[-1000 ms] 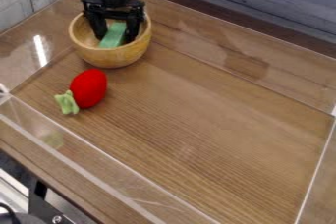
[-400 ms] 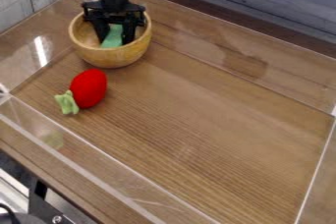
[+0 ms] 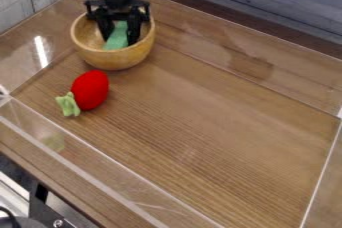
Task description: Remove the green block from the brown bowl and put it on the table
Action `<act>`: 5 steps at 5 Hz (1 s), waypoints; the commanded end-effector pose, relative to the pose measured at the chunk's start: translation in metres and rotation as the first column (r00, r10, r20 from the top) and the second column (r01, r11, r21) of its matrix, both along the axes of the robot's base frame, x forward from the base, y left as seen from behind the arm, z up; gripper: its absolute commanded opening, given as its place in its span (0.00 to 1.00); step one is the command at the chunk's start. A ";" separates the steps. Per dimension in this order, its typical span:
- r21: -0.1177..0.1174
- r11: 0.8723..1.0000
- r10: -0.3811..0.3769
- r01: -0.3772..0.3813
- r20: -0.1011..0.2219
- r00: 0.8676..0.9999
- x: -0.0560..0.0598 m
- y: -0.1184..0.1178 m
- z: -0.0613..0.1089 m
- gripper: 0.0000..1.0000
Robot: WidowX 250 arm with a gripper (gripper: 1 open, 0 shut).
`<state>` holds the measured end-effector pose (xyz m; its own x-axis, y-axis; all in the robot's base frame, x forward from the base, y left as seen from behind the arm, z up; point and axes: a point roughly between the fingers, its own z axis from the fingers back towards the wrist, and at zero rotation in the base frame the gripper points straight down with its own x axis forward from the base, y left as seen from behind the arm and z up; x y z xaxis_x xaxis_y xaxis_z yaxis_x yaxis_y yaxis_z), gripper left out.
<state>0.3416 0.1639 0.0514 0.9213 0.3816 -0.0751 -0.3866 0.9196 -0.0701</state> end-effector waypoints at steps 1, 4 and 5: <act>0.013 1.000 -0.014 0.013 0.102 0.995 0.005 -0.008 0.053 0.00; -0.045 0.990 -0.126 0.131 0.098 0.987 -0.011 -0.054 0.075 0.00; -0.059 0.979 -0.189 0.194 0.084 0.978 -0.020 -0.077 0.070 0.00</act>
<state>0.3182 0.0859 0.0950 0.9758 0.1919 -0.1049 -0.2074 0.9641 -0.1657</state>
